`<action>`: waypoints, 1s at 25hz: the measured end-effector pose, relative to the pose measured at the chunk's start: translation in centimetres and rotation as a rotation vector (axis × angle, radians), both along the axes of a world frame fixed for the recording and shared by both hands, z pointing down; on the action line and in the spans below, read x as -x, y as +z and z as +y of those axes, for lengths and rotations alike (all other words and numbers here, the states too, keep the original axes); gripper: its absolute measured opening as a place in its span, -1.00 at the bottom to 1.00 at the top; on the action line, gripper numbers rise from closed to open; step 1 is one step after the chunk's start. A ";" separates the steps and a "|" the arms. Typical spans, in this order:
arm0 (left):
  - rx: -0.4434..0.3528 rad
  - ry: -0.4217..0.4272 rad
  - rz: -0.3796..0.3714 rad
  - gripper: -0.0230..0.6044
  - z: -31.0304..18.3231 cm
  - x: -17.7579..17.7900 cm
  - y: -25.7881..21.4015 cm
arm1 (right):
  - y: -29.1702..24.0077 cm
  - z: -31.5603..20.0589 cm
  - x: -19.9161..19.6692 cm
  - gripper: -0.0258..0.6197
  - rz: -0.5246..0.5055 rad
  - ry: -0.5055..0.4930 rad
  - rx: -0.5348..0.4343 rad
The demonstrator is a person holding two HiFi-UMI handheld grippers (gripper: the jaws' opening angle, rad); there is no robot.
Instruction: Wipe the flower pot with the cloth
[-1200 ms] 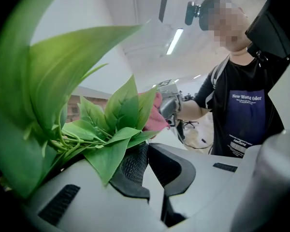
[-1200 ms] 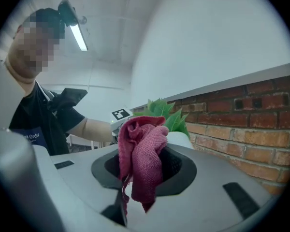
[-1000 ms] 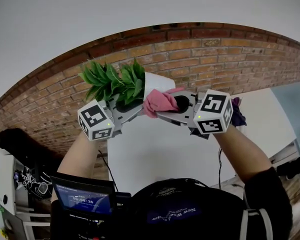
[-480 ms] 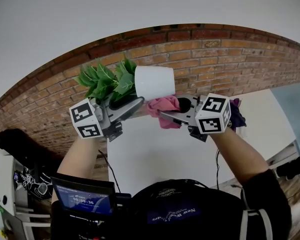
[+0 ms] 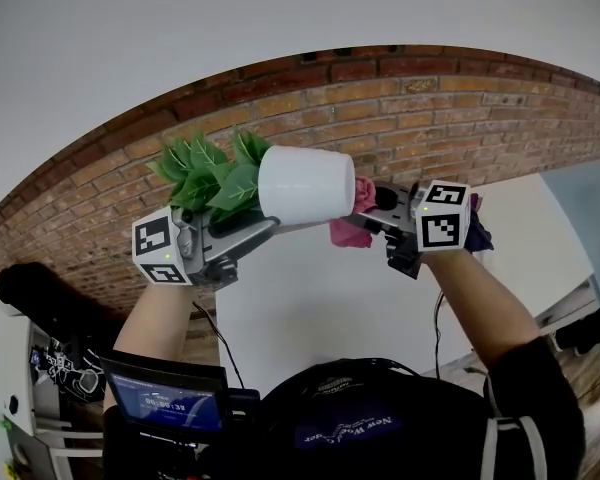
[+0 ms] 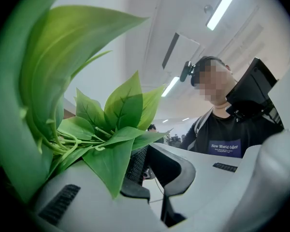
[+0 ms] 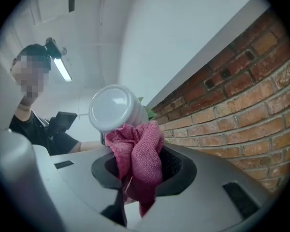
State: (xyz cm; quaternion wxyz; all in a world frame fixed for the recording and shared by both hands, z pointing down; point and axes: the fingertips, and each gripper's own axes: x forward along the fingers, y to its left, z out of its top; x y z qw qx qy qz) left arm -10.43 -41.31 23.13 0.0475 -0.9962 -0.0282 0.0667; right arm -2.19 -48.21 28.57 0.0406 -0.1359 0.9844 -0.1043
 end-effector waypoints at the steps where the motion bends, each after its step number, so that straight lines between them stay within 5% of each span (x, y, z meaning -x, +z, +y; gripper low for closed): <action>1: 0.001 0.013 0.004 -0.91 0.2 0.1 0.0 | -0.5 -0.1 -0.3 -0.58 -0.033 -0.005 0.013; 13: -0.001 -0.027 -0.013 -0.91 -0.4 0.9 1.4 | -5.6 0.3 -4.1 -0.58 -0.205 0.023 -0.004; 21: 0.007 -0.130 -0.021 -0.91 -2.2 0.6 1.6 | -7.2 3.9 -2.1 -0.58 -0.153 -0.005 -0.104; 25: 0.011 -0.175 -0.035 -0.91 -3.0 0.6 1.6 | -6.8 5.7 -0.8 -0.58 -0.037 0.005 -0.222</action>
